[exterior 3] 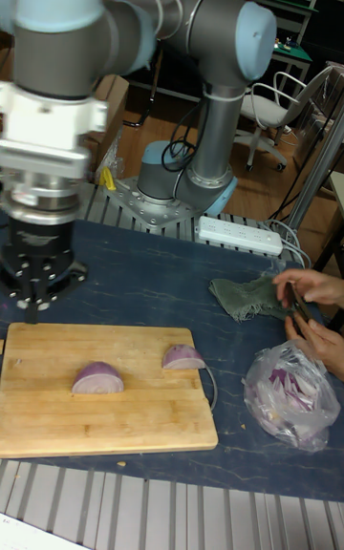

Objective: Chop the onions

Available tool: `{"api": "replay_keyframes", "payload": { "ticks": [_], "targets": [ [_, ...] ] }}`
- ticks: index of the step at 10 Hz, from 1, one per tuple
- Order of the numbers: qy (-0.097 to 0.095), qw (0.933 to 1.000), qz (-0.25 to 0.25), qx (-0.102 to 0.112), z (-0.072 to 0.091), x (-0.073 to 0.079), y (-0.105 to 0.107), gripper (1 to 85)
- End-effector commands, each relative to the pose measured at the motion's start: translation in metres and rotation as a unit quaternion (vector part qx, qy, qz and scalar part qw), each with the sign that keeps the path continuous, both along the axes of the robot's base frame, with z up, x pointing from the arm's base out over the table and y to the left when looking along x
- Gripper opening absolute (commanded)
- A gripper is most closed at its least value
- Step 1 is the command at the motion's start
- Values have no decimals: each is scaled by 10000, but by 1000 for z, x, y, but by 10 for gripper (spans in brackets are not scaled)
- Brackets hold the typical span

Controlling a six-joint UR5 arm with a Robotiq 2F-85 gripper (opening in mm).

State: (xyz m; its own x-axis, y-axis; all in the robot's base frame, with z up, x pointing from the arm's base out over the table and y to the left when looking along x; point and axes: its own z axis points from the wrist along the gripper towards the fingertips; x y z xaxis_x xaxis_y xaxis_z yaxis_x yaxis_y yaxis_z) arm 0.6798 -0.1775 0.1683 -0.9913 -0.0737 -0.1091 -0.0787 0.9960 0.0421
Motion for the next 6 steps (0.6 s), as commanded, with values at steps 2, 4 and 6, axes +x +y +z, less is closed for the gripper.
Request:
{"api": "replay_keyframes", "payload": {
  "ticks": [2, 4, 6],
  "targets": [
    [485, 9985, -56, 255, -11, -12, -27, 123],
    [859, 9959, 270, 0, -20, -35, -52, 263],
    [1020, 9928, 580, -256, -26, -47, -78, 293]
  ]
}}
